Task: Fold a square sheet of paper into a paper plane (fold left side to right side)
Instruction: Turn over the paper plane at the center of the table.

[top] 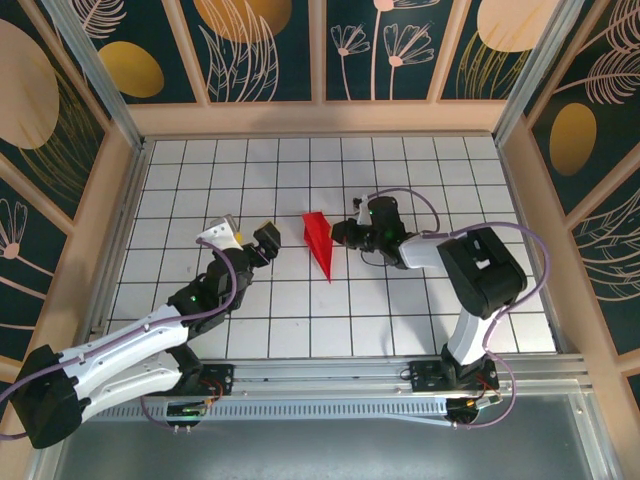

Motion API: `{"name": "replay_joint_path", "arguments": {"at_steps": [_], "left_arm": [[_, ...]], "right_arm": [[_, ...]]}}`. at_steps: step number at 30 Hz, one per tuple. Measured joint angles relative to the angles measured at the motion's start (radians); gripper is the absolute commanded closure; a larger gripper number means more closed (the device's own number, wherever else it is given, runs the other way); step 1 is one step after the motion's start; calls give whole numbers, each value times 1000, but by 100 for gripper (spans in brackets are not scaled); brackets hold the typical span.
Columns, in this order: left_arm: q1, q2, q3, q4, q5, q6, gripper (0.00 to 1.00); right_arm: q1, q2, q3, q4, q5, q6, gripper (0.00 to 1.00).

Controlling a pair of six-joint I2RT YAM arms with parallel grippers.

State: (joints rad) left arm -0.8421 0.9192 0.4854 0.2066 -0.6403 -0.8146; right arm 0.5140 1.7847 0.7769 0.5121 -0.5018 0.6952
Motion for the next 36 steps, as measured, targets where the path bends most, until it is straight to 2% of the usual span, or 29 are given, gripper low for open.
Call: {"name": "replay_joint_path", "arguments": {"at_steps": [7,14,20,23,26,31,36], "left_arm": [[16,31,1,-9,21,-3,10],[46,121,45,-33,90,-22,10],[59,204,87,-36,164,-29,10],[71,240,101,-37,202,-32,9],[109,274,108,-27,286,-58,10],[222,369,96,65,505,-128,16],[256,522,109,143,704,-163,22]], "right_arm": [[-3,29,-19,-6,36,-12,100],[-8,28,-21,-46,64,-39,100],[-11,13,-39,-61,69,-42,94],[-11,7,-39,-68,74,-45,93],[-11,2,-39,-68,74,-51,93],[-11,2,-42,-68,74,-57,93],[-11,2,-45,-76,74,-61,94]]}}
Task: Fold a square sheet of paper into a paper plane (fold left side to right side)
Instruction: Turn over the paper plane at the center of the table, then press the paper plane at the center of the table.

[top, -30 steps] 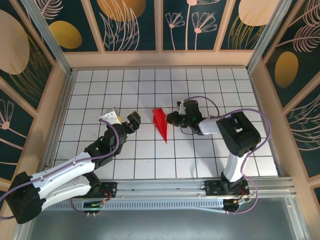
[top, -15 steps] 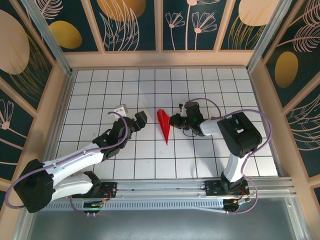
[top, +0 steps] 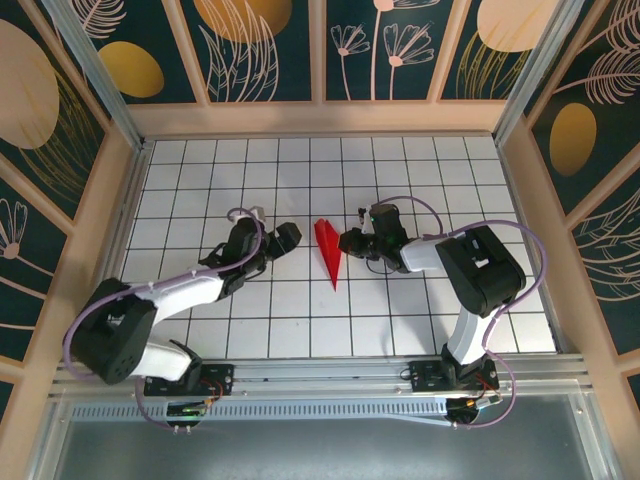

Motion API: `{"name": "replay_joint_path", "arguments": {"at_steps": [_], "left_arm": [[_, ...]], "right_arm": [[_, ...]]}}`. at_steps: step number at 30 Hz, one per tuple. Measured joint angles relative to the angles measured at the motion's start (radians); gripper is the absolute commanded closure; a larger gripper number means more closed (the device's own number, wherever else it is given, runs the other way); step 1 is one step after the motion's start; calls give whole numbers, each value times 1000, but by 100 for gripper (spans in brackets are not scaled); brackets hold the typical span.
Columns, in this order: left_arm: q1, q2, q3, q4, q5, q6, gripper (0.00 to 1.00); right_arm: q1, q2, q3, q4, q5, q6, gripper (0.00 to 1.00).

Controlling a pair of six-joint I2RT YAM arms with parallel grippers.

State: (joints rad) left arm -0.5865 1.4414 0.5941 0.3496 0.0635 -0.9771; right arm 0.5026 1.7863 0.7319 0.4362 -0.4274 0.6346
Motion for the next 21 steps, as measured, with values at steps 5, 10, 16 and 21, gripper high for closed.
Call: {"name": "replay_joint_path", "arguments": {"at_steps": [5,10,16,21], "left_arm": [[2,81,32,12,111,-4,28],[2,269,172,51,210,0,32],[2,342,190,51,263,6,45],[2,359,203,51,290,13,59]], "right_arm": [[0,-2,0,-11,0,0,93],[0,-7,0,-27,1,-5,93],[0,-11,0,-38,1,-8,93],[0,-11,0,-47,7,-8,93]]}}
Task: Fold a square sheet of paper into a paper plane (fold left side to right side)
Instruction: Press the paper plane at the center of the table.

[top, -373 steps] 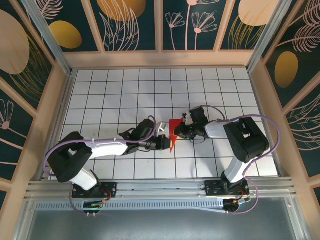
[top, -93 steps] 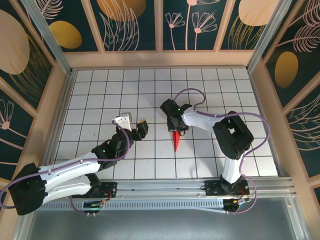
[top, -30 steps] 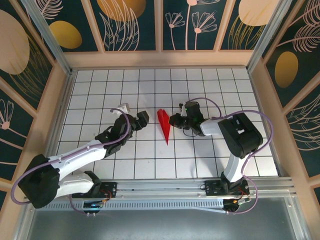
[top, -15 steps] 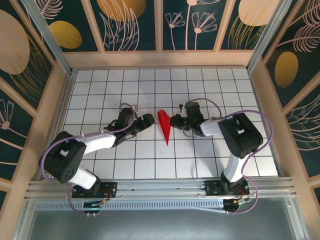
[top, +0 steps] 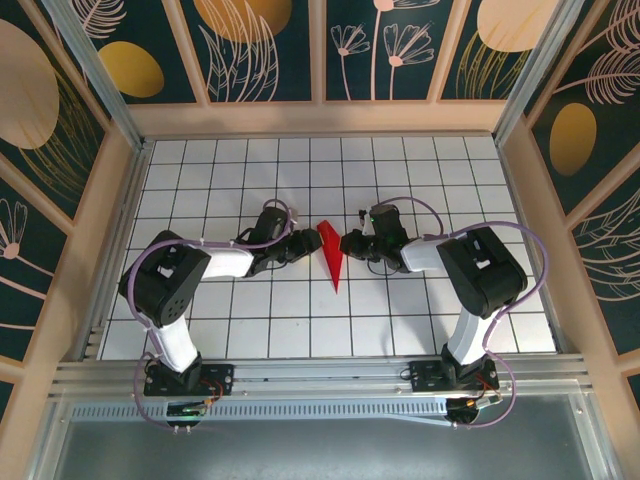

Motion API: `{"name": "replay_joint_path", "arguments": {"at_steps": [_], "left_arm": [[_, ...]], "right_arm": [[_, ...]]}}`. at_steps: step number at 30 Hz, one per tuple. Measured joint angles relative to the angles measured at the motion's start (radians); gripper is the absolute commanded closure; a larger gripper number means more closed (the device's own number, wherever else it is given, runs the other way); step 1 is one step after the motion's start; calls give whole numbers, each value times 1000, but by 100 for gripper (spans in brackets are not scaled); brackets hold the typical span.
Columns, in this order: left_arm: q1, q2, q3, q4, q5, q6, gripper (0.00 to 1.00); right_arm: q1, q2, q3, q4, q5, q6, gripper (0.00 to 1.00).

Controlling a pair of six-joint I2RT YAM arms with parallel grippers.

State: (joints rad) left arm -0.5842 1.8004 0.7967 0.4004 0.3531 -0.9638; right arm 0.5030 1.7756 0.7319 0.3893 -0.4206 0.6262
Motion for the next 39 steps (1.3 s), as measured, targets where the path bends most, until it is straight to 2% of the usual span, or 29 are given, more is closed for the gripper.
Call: {"name": "replay_joint_path", "arguments": {"at_steps": [5,11,16,24,32,39], "left_arm": [[0,2,2,-5,-1,12,68],[0,2,2,-19,-20,20,74],[0,4,2,-18,-20,20,74],[0,33,2,-18,-5,19,71],[0,41,18,-16,14,19,71],[-4,50,41,-7,27,16,71]], "right_arm": [[0,0,0,-24,11,-13,93],[0,-13,0,-71,39,-26,88],[0,-45,1,-95,55,-40,75],[0,-99,10,-149,72,-63,63],[8,-208,61,-322,103,-101,63],[84,-273,115,-432,92,-124,63]]}}
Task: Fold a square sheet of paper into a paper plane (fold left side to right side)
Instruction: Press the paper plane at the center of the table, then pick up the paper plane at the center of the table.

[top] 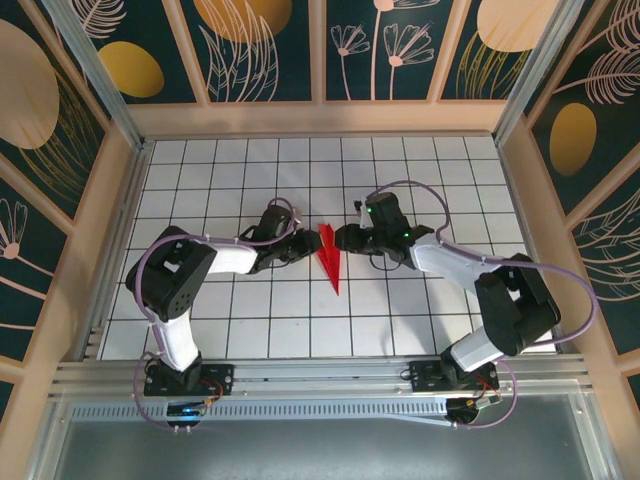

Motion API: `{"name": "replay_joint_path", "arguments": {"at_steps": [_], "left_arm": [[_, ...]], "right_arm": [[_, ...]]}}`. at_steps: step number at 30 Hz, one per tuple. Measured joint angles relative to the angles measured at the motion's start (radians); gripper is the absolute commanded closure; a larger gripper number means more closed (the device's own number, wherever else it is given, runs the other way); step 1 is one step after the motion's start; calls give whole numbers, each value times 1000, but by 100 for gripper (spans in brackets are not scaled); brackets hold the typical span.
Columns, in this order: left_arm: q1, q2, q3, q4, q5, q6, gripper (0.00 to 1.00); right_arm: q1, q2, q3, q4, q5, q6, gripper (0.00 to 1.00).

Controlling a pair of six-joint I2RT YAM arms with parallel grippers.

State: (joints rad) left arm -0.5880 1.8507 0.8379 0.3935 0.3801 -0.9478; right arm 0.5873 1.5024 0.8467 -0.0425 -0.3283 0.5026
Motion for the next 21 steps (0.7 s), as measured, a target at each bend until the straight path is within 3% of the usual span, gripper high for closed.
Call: {"name": "replay_joint_path", "arguments": {"at_steps": [9,21], "left_arm": [[-13,18,27,0,6,0,70],[-14,24,42,-2,5,0,71]], "right_arm": [[32,-2,-18,-24,-10,-2,62],[87,105,-14,-54,50,-16,57]]}}
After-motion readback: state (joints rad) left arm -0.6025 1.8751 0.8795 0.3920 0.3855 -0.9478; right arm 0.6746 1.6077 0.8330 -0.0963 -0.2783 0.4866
